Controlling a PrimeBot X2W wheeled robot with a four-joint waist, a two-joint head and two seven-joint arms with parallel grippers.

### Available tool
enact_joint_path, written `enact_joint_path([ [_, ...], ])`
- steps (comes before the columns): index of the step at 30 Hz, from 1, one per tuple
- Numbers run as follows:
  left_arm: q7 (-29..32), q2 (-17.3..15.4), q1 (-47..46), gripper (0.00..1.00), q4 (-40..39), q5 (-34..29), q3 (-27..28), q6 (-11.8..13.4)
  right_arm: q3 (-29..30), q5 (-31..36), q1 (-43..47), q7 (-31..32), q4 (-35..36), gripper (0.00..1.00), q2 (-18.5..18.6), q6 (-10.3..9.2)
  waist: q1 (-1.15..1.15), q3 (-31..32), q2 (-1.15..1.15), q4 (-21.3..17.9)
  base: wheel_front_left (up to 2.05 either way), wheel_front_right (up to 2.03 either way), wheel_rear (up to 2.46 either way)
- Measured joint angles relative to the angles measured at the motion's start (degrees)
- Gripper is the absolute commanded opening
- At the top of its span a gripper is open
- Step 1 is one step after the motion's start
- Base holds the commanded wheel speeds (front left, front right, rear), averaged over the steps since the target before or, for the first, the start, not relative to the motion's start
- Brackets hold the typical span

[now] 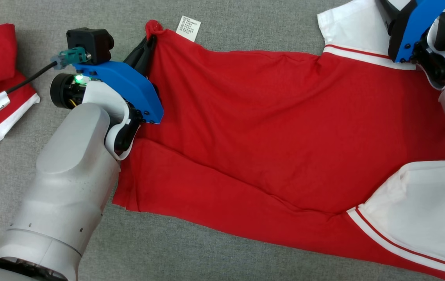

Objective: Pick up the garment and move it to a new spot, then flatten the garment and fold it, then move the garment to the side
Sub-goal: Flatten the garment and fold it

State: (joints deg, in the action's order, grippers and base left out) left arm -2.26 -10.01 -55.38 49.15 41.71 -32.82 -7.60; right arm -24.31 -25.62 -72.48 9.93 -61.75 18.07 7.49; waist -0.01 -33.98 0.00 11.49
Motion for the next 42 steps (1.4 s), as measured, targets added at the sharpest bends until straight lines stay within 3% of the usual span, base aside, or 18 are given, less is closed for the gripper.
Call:
enact_joint_path([
  [1,-0.2,-0.1,-0.1,0.0,0.2,0.3,-0.4,0.0,-0.4,0.0,-0.4,0.4,-0.5,0.43,0.0,0.01,0.0,0.0,0.0,0.0,0.0,0.0,0.0],
  [2,-0.4,-0.2,-0.2,0.0,0.3,0.7,-0.8,0.0,-0.6,-0.4,-0.8,0.9,-1.1,0.17,0.0,0.01,0.0,0.1,0.0,0.0,0.0,0.0,0.0],
  [3,-0.6,-0.3,-0.3,0.0,0.5,0.9,-1.1,0.0,-1.1,-0.6,-1.2,1.5,-1.6,0.0,0.1,0.01,0.0,0.2,0.0,-0.1,0.0,0.0,0.0],
  [7,-1.7,-0.8,-0.3,0.0,1.2,2.1,-2.1,0.0,-2.2,-2.0,-1.2,0.9,-2.2,0.0,0.5,0.0,0.0,0.8,0.0,-0.4,0.0,0.0,0.0],
  [13,-5.3,-2.4,-0.1,0.0,2.6,2.8,-2.6,0.0,-3.2,-5.2,2.6,-8.6,0.8,0.0,0.7,0.0,0.01,3.2,0.0,-1.6,0.0,0.0,0.0],
  [20,-8.7,-5.3,3.3,0.0,2.1,3.0,-2.0,0.6,-4.6,-10.0,11.7,-20.6,9.3,0.0,1.7,0.0,0.0,7.7,0.0,-4.0,0.0,0.0,0.0],
  [24,-10.1,-7.0,7.8,0.0,-0.6,3.0,-1.6,2.0,-4.1,-11.2,19.7,-23.9,16.0,0.0,2.5,0.0,0.0,10.4,0.0,-5.9,0.0,0.0,0.0],
  [30,-11.6,-9.6,17.2,0.0,-7.7,3.4,-0.5,5.2,3.9,-10.2,35.7,-24.8,31.2,0.0,2.4,0.0,0.0,13.8,0.0,-8.7,0.0,0.0,0.0],
  [34,-12.0,-11.2,23.6,0.0,-13.7,4.1,0.8,7.9,10.5,-8.0,48.3,-24.9,41.3,0.0,-0.8,0.0,-0.01,15.3,0.0,-10.3,0.0,0.0,0.0],
  [42,-11.4,-14.8,34.4,0.0,-24.0,6.6,3.3,12.9,17.3,-5.5,64.1,-24.5,48.9,0.0,-6.8,0.0,0.0,16.7,-0.01,-11.6,0.0,0.0,0.0],
])
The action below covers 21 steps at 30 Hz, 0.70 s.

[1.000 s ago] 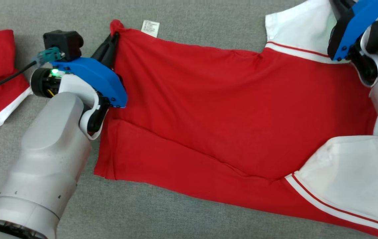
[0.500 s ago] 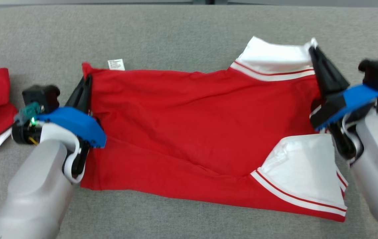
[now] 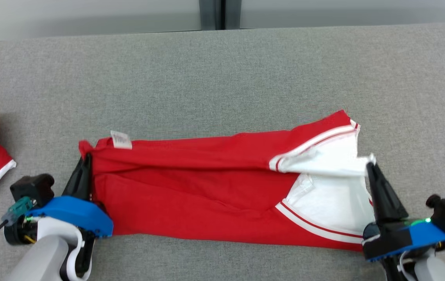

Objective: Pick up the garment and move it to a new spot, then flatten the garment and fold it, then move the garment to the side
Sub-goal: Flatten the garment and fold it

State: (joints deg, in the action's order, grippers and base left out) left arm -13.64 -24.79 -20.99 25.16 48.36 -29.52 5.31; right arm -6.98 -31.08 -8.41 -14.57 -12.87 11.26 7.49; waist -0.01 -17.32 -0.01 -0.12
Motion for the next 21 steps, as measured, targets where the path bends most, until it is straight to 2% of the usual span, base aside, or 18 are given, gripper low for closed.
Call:
enact_joint_path([
  [3,1.8,-0.6,2.7,0.0,-1.8,1.4,0.3,0.8,0.8,0.9,2.9,1.3,0.6,0.0,-1.5,0.0,0.0,0.3,0.0,-0.1,0.0,0.0,0.0],
  [4,2.0,-0.7,3.3,0.44,-2.1,1.5,0.3,1.2,0.9,1.3,3.6,1.8,0.6,0.1,-1.9,-0.01,0.0,0.4,0.0,-0.1,0.0,0.0,0.0],
  [5,2.1,-0.7,3.9,1.0,-2.3,1.9,0.4,1.3,1.0,1.8,4.2,1.9,0.7,0.42,-2.2,0.0,0.01,0.6,0.0,-0.1,0.0,0.0,0.0],
  [6,2.2,-0.6,4.5,1.0,-2.6,2.1,0.3,1.8,1.0,2.4,4.7,1.9,0.9,0.68,-2.5,-0.01,0.01,0.8,0.0,-0.2,0.0,0.0,0.0],
  [7,2.1,-0.4,5.3,1.0,-2.9,2.1,0.5,2.4,1.0,3.0,5.2,1.9,1.3,1.0,-2.7,0.0,0.01,1.0,0.0,-0.3,0.0,0.0,0.0],
  [12,-0.9,0.1,8.5,1.0,-6.6,0.2,3.3,5.1,2.5,8.1,6.8,0.5,6.7,1.0,-3.2,-0.01,0.01,2.3,0.0,-0.6,0.0,0.0,0.0],
  [15,-1.3,0.2,10.6,1.0,-10.7,-3.8,5.1,7.3,4.0,11.3,7.5,0.3,10.5,1.0,-3.3,0.0,0.01,3.3,0.0,-0.7,0.0,0.0,0.0],
  [17,-1.4,0.8,12.2,1.0,-15.9,-8.8,6.9,8.6,5.8,13.7,7.9,0.5,12.9,1.0,-3.2,0.0,0.01,4.5,0.0,-0.7,0.0,0.0,0.0],
  [21,-1.4,1.5,15.5,1.0,-20.5,-13.3,7.3,9.7,7.6,15.5,9.1,2.4,15.1,1.0,-3.6,-0.01,0.0,6.3,0.0,-0.8,0.0,0.0,0.0],
])
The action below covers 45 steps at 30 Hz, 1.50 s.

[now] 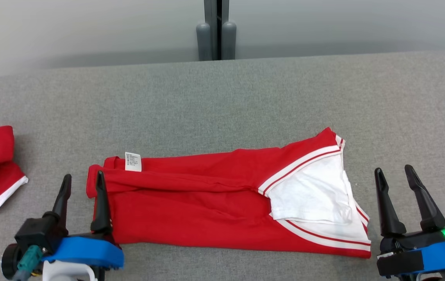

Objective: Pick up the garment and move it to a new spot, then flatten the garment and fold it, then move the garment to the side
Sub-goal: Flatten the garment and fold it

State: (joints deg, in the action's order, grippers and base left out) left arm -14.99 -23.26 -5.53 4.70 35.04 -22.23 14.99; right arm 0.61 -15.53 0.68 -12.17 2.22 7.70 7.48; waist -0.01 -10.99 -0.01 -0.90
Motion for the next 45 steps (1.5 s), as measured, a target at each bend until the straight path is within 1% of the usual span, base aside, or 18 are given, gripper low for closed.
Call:
enact_joint_path([
  [4,0.0,0.1,2.7,1.0,-2.9,-2.3,-0.8,0.7,1.1,0.9,1.5,1.7,0.9,1.0,-0.6,0.01,0.0,1.7,0.0,-0.1,0.0,0.0,0.0],
  [7,0.0,-0.1,4.1,1.0,-3.7,-3.3,-1.0,1.6,1.7,1.2,2.6,2.6,1.4,1.0,-1.1,0.01,0.0,2.7,0.0,-0.1,0.0,0.0,0.0],
  [19,0.0,-1.1,4.7,1.0,-4.6,-3.9,-1.5,2.1,2.3,1.8,3.1,4.5,2.5,1.0,-1.8,0.01,0.0,2.6,0.01,0.2,0.0,0.0,0.0],
  [22,0.0,-1.1,4.3,1.0,-4.8,-4.3,-1.6,2.1,2.6,1.8,2.8,5.1,1.2,1.0,-1.5,0.01,0.01,1.8,0.01,0.3,0.0,0.0,0.0],
  [26,0.0,-0.9,2.5,1.0,-5.5,-5.3,-2.2,2.2,2.3,1.6,0.8,5.9,-3.8,1.0,-0.2,0.01,0.01,-0.1,0.01,1.0,0.0,0.0,0.0],
  [27,0.0,-0.6,1.7,1.0,-5.6,-5.5,-2.3,2.1,1.7,1.0,-0.4,6.3,-7.9,1.0,0.2,0.01,0.01,-1.1,0.01,1.4,0.0,0.0,0.0],
  [33,0.0,0.3,-1.4,1.0,-5.1,-6.4,-2.5,1.1,-1.6,-1.3,-7.0,6.0,-21.4,1.0,1.3,0.0,0.01,-4.2,0.02,3.1,0.0,0.0,0.0],
  [36,0.0,0.9,-2.2,1.0,-4.5,-6.9,-2.5,0.7,-4.0,-2.5,-10.3,6.1,-26.8,1.0,1.6,0.0,0.02,-5.2,0.02,3.8,0.0,0.0,0.0],
  [38,0.0,1.4,-2.6,1.0,-4.2,-7.0,-2.4,0.4,-5.5,-3.5,-12.2,6.4,-28.9,1.0,2.1,-0.02,0.01,-5.4,0.01,4.2,0.0,0.0,0.0],
  [39,0.0,1.5,-2.7,1.0,-4.0,-7.1,-2.2,0.2,-6.4,-4.4,-12.8,6.7,-29.5,0.22,2.3,-0.09,0.01,-5.4,0.01,4.3,0.0,0.0,0.0],
  [40,0.0,1.7,-2.8,1.0,-3.9,-7.3,-2.1,0.1,-7.1,-5.2,-13.3,6.8,-30.1,0.0,2.7,-0.09,0.01,-5.4,0.01,4.3,0.0,0.0,0.0],
  [45,0.0,2.2,-2.5,1.0,-3.2,-7.9,-1.0,-0.5,-10.0,-8.0,-13.9,5.9,-29.9,0.0,4.1,-0.08,0.01,-4.6,0.02,4.4,0.0,0.0,0.0],
])
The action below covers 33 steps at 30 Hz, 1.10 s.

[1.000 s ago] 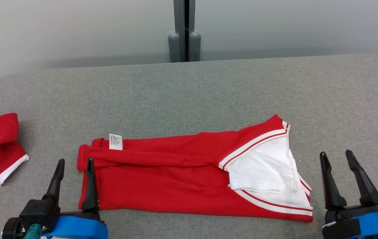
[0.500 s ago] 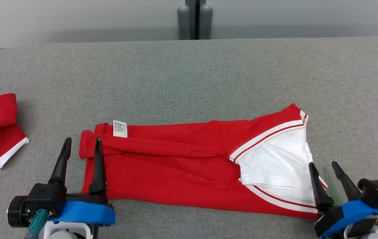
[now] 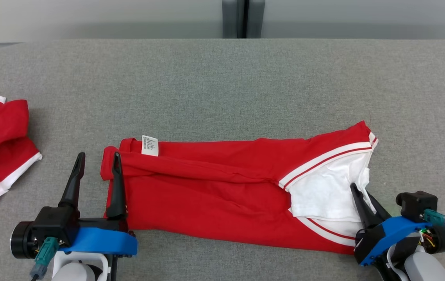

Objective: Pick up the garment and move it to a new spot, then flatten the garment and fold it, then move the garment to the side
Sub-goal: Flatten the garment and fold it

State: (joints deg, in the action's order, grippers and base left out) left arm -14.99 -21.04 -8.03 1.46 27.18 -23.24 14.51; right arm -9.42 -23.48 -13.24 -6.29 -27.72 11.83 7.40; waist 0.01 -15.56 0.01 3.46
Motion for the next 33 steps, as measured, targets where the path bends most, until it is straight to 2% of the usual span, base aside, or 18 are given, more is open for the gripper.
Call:
enact_joint_path([
  [3,0.0,0.3,0.9,1.0,0.2,-0.3,0.3,-0.2,0.2,-0.7,0.8,-1.3,1.6,0.0,1.3,0.08,0.0,0.7,0.0,-0.3,0.0,0.0,0.0],
  [10,0.0,1.1,1.9,1.0,0.6,-1.0,1.0,-0.8,5.2,-2.4,4.2,-2.6,3.0,0.0,6.3,0.1,0.0,2.5,0.0,-1.5,0.0,0.0,0.0],
  [15,0.0,1.4,2.2,1.0,0.7,-1.2,1.1,-1.0,8.8,-3.1,5.6,-1.4,1.3,0.0,9.8,0.09,-0.01,3.6,0.0,-2.3,0.0,0.0,0.0],
  [18,0.0,1.6,2.3,1.0,1.0,-1.3,1.1,-1.4,8.8,-3.4,5.0,-0.6,1.7,0.0,10.9,0.09,-0.01,4.1,0.0,-2.4,0.0,0.0,0.0],
  [21,0.0,1.7,2.5,1.0,1.3,-1.5,1.0,-1.4,7.4,-2.3,3.1,1.6,5.5,0.0,10.9,0.09,-0.01,4.7,0.0,-2.6,0.0,0.0,0.0],
  [26,0.0,1.8,2.8,1.0,1.5,-1.5,1.0,-1.8,2.8,0.9,0.5,8.5,16.7,0.0,8.8,0.08,-0.01,5.3,0.0,-2.6,0.0,0.0,0.0],
  [30,0.0,1.9,2.9,1.0,1.5,-1.5,1.0,-1.8,-3.4,1.6,-1.5,14.5,24.0,0.0,4.7,0.08,-0.01,5.3,0.0,-2.3,0.0,0.0,0.0],
  [33,0.0,2.1,2.7,1.0,1.6,-1.5,0.8,-1.8,-8.8,0.5,-3.6,16.6,25.5,0.0,0.8,0.08,-0.01,5.1,0.0,-1.7,0.0,0.0,0.0],
])
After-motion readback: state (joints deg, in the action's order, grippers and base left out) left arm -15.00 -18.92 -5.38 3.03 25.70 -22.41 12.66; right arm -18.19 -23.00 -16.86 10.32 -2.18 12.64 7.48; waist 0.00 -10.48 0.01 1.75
